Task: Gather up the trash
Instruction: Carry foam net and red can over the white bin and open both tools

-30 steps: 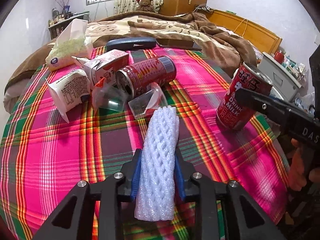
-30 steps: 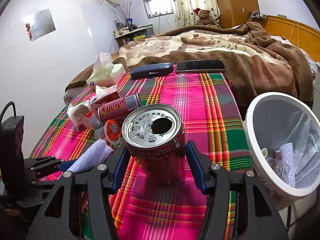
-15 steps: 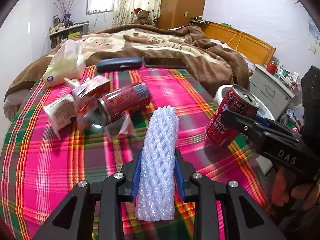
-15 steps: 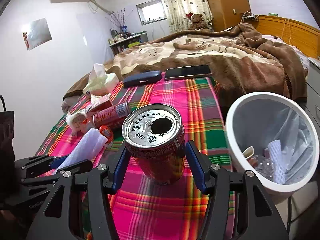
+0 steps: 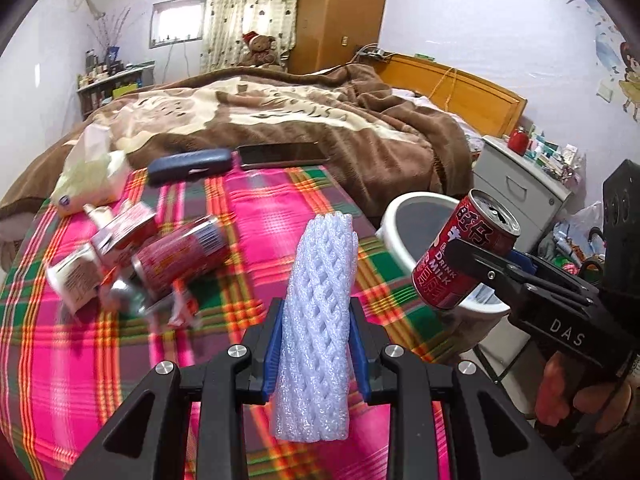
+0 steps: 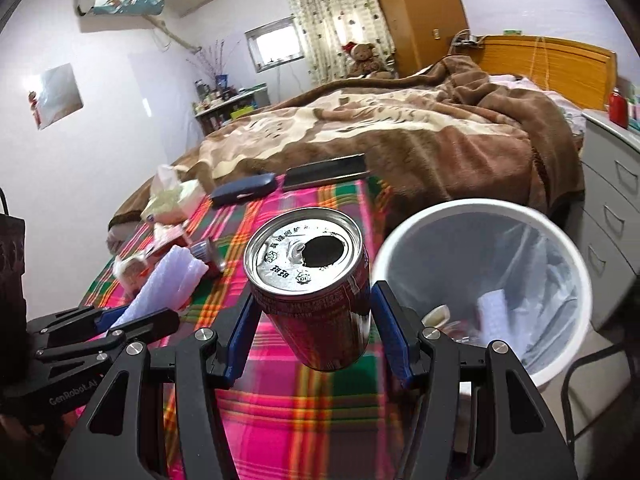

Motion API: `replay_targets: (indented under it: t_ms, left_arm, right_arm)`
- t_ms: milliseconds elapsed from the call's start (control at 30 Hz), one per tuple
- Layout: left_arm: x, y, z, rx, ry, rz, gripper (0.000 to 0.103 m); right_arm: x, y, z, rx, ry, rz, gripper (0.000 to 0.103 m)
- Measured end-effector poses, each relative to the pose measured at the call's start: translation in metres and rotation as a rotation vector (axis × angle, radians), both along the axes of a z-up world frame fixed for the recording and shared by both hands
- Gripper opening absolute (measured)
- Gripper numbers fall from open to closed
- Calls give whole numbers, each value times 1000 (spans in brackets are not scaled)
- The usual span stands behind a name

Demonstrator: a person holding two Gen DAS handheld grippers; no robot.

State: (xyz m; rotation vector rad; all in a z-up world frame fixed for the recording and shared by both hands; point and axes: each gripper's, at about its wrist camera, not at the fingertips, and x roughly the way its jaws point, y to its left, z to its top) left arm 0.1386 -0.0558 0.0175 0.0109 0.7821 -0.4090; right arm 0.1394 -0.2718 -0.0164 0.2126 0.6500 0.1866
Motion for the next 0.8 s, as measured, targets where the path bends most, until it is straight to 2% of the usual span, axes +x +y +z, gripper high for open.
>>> replay_targets:
  t_ms: [333,700,800]
  left_arm:
    - [18,-56,8,-14,-18,-72,30]
    - [41,-115,2,-53,16,-164,30]
    - [45,-131,-3,-42,25,-176,30]
  right_arm:
    - [6,-43,4,-5,-6,-100,57]
    - [14,-82,-9,-28,54,-190,58]
    - [17,-90,-15,-37,84,-201,58]
